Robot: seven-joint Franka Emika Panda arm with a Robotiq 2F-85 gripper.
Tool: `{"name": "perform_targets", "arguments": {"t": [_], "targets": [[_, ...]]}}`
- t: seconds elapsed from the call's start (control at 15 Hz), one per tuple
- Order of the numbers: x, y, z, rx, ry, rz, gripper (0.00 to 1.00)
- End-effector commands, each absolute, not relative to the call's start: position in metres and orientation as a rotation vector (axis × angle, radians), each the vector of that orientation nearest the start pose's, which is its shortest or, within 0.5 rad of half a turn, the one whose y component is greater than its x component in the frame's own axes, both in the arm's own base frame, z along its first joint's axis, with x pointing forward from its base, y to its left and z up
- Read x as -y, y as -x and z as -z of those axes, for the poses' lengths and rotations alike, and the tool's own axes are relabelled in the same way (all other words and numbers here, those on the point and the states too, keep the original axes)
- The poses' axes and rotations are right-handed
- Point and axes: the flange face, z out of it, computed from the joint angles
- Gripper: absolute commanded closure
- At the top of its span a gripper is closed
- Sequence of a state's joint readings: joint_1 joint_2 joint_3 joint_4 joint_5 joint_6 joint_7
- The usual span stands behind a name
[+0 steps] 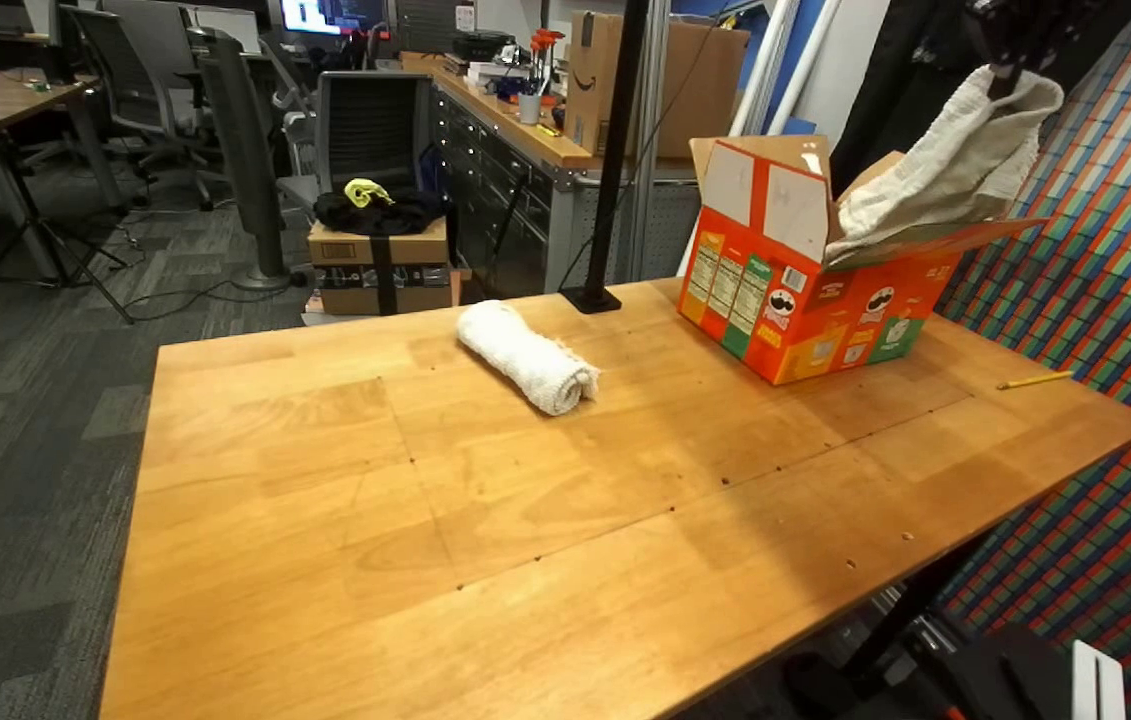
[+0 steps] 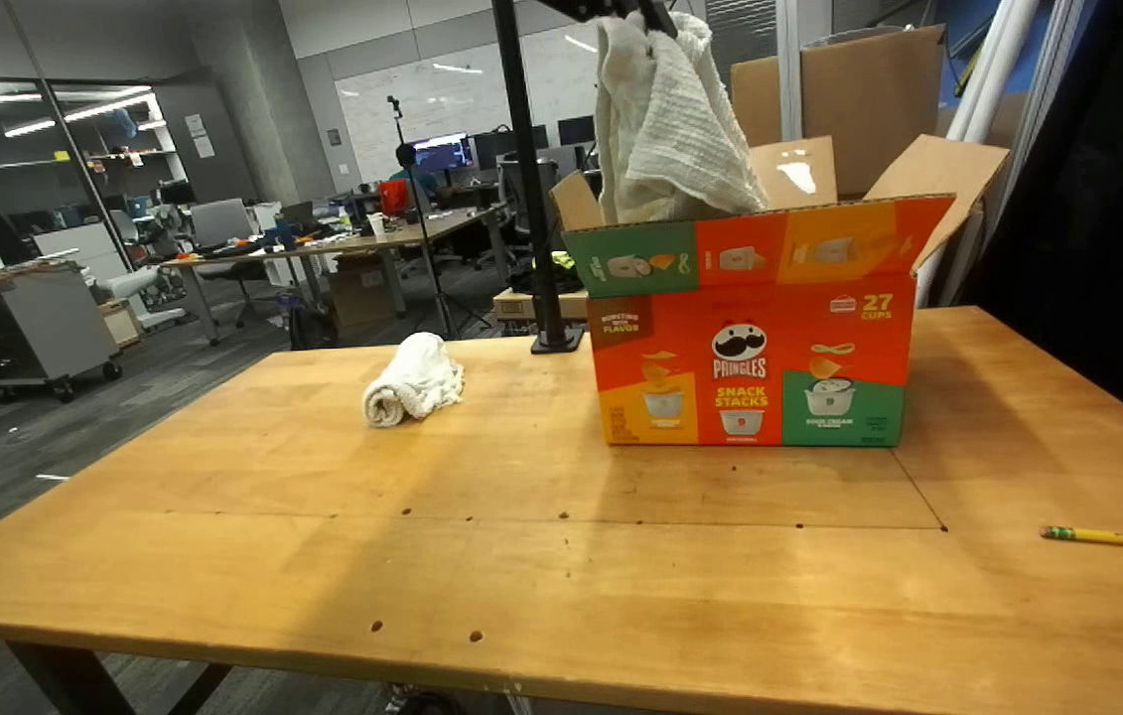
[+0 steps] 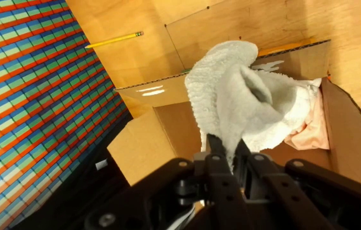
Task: Put the white cloth in the box
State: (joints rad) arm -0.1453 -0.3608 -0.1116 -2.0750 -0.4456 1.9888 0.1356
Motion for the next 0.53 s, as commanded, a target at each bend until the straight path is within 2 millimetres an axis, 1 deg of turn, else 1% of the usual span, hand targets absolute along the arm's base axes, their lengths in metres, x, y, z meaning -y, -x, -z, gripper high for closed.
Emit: {"name": "perform_targets", "arguments": {"t": [0.0, 0.47], "targets": [[0.1531, -0.4478, -0.6099, -0.463, 3.486, 0.443, 0.95], [0.1521, -0.446, -0.6128, -0.463, 3.485, 0.454, 0.95]]}}
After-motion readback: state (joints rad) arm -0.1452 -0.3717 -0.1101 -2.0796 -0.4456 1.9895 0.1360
